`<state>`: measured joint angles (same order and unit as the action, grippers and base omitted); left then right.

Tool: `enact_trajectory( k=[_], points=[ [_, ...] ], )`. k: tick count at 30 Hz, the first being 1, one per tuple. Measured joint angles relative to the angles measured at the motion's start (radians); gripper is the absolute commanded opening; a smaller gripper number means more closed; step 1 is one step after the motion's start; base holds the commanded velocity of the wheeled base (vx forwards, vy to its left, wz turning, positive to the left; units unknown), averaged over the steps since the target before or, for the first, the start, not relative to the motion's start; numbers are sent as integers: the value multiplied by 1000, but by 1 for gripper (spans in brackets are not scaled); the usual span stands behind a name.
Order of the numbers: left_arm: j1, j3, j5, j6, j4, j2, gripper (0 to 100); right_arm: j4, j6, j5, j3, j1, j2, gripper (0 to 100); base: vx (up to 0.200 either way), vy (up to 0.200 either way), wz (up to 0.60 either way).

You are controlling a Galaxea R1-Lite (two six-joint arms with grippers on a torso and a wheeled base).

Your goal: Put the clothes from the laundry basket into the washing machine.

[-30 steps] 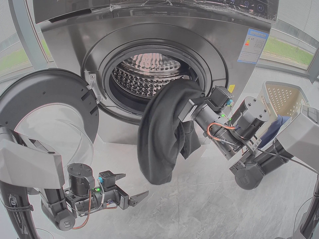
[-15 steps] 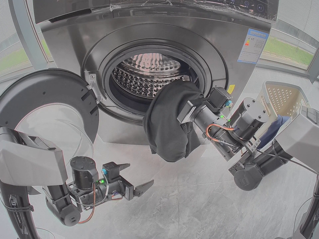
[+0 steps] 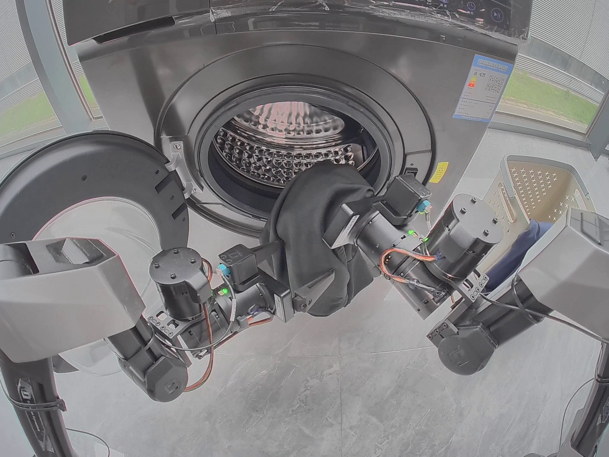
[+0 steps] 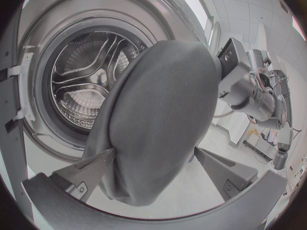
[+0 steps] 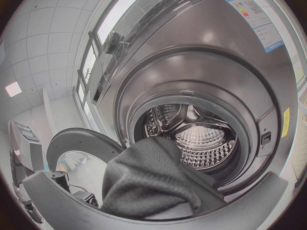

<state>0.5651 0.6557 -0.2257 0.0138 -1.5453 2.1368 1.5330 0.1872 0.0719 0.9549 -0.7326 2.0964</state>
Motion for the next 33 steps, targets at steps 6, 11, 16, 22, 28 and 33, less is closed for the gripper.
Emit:
enact_trajectory(
  k=[6,11,16,22,28,33],
  points=[
    [4,55,-4,1,1,22,100,4,0,0,-1,-11,6,0,0,0,0],
    [-10,136,1,1,0,75,100,9,0,0,-21,-24,5,0,0,0,0],
    [-27,204,8,1,1,128,100,9,-1,0,-46,-51,-4,0,0,0,0],
    [-42,265,13,0,1,187,100,9,-1,0,-63,-75,-20,0,0,0,0],
    [-42,306,28,-1,1,221,100,10,-1,0,-76,-81,-23,0,0,0,0],
    [-40,338,50,0,1,238,100,10,1,0,-77,-86,-23,0,0,0,0]
  ],
)
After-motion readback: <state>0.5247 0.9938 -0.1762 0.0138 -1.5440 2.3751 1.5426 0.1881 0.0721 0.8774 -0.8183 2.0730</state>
